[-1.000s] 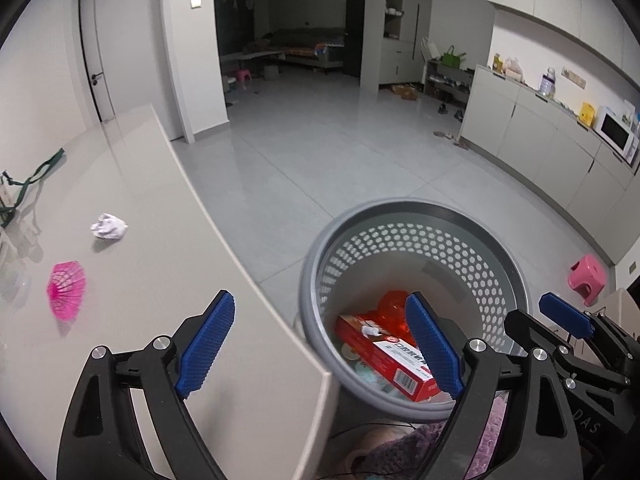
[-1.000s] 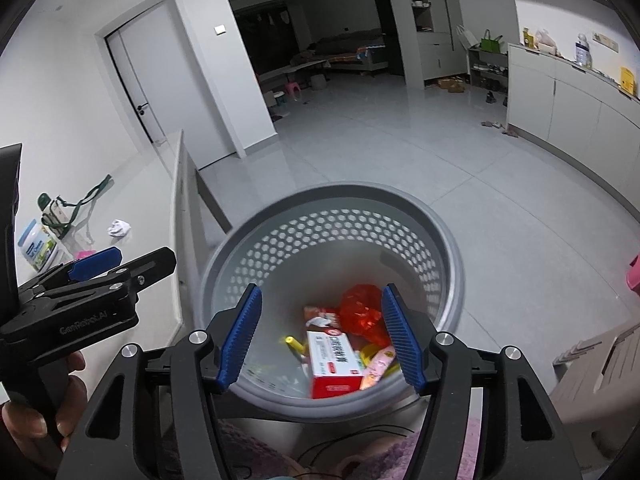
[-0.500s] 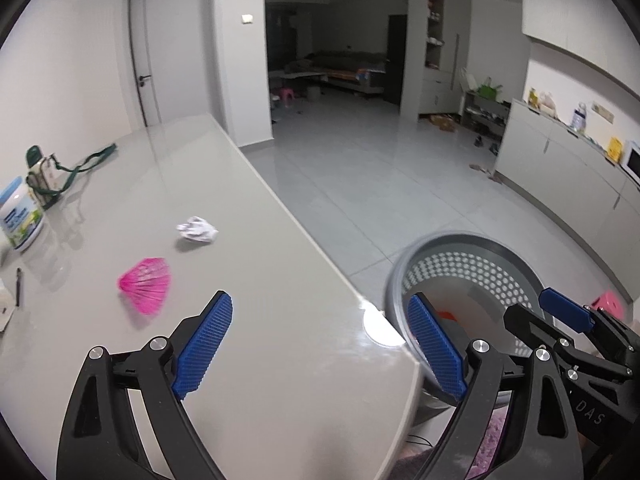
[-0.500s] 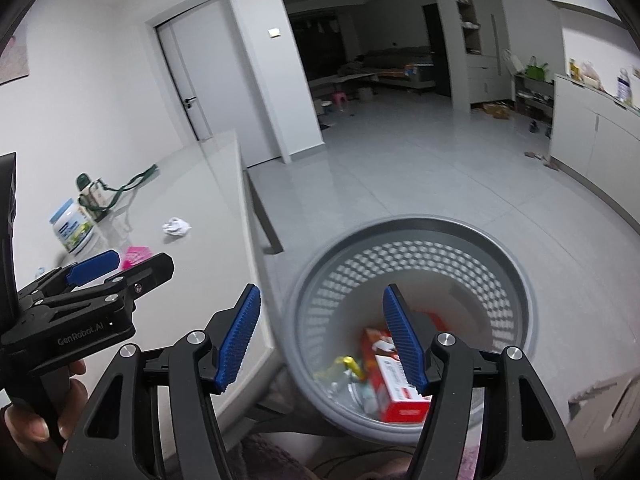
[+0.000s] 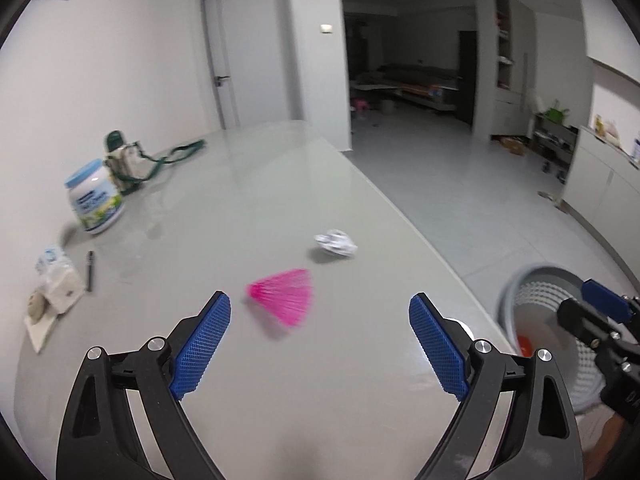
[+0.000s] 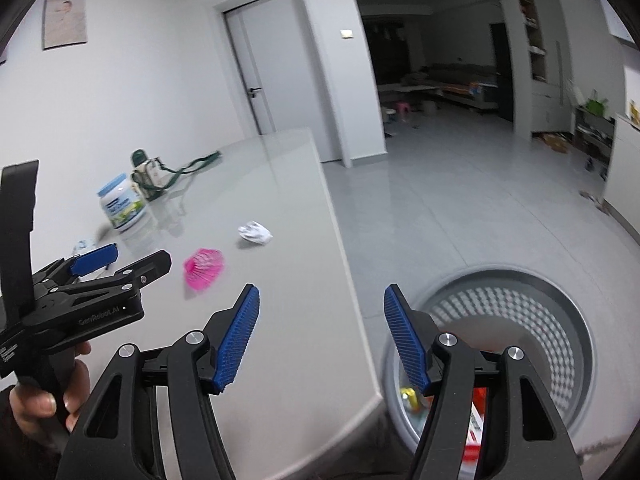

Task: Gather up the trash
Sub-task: 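Return both tools from the basket to the shuttlecock and paper, then close the left tool on the pink shuttlecock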

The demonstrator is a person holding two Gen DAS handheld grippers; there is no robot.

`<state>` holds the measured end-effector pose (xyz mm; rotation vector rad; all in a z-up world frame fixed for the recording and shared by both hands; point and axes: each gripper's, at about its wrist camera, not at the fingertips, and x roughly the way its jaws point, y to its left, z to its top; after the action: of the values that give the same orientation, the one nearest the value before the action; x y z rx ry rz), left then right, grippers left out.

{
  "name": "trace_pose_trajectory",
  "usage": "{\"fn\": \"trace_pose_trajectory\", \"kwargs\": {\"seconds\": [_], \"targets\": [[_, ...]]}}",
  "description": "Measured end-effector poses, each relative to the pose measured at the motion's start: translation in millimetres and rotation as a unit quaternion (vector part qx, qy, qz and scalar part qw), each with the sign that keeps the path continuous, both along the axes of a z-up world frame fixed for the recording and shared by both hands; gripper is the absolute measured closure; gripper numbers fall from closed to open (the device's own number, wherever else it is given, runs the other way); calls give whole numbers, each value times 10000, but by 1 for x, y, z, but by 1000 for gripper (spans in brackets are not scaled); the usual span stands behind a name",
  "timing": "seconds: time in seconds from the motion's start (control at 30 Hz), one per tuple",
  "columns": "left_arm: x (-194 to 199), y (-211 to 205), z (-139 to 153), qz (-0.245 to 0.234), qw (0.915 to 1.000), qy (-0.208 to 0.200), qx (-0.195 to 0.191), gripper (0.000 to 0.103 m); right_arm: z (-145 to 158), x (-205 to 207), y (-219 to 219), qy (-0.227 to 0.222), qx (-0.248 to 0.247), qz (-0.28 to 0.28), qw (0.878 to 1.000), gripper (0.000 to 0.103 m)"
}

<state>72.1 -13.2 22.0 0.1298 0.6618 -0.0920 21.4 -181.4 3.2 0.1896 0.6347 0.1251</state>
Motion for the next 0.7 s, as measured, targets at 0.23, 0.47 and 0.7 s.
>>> {"fn": "trace_pose_trajectory", "kwargs": {"seconds": [0.23, 0.47, 0.7], "targets": [[16, 46, 5, 487, 9988, -69, -65, 10, 14, 34, 32, -33, -87, 490, 9988, 40], [46, 56, -25, 581, 9979, 280, -13, 10, 9, 63, 55, 125, -182, 781, 9967, 40], [74, 45, -51, 429, 9972, 612, 16, 10, 10, 87, 55, 165, -118, 784, 9967, 40]]}}
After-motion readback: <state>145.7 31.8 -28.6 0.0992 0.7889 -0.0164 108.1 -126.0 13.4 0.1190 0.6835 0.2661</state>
